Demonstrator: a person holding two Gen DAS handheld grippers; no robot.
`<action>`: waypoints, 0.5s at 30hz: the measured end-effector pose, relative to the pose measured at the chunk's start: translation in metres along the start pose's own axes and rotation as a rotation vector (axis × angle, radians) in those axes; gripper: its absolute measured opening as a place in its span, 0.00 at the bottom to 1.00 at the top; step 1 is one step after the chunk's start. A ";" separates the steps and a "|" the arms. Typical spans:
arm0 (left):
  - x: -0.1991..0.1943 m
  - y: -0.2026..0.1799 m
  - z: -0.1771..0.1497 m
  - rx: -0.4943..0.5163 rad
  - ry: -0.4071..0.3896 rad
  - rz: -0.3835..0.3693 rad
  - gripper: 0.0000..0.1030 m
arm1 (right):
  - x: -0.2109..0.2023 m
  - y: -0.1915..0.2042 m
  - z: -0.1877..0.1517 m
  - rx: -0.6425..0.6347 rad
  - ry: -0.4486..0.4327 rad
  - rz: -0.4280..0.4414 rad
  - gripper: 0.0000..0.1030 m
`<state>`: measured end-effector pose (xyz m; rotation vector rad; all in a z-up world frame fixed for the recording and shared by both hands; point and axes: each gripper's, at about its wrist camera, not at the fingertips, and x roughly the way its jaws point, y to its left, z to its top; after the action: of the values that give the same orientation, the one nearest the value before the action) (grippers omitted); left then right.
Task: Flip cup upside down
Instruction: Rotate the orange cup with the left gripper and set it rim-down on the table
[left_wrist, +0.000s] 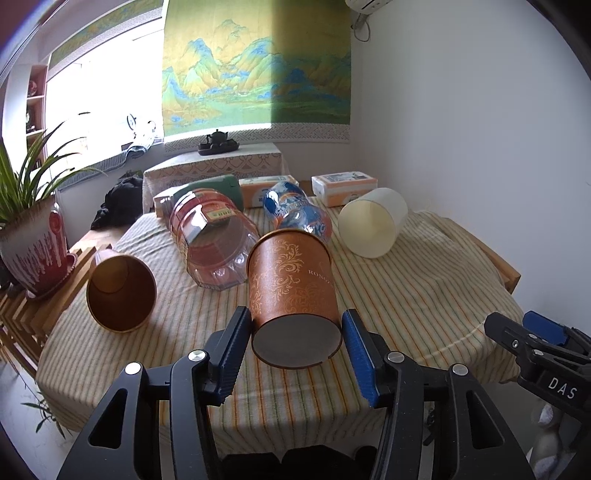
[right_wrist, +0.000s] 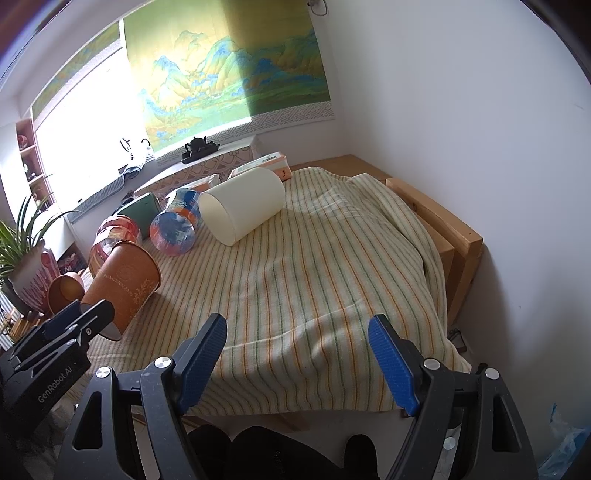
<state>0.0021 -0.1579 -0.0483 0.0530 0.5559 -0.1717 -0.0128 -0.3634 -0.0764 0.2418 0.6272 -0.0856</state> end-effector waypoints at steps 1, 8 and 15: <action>-0.002 0.001 0.002 0.006 -0.005 0.000 0.53 | 0.000 0.000 0.000 0.000 0.000 0.001 0.74; -0.008 0.014 0.016 0.002 -0.018 -0.023 0.53 | 0.002 0.001 -0.001 0.003 0.003 0.006 0.73; -0.014 0.019 0.031 0.027 -0.055 -0.027 0.53 | 0.000 0.006 0.000 -0.011 -0.004 0.002 0.73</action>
<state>0.0104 -0.1399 -0.0145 0.0666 0.4995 -0.2066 -0.0122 -0.3577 -0.0751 0.2320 0.6228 -0.0804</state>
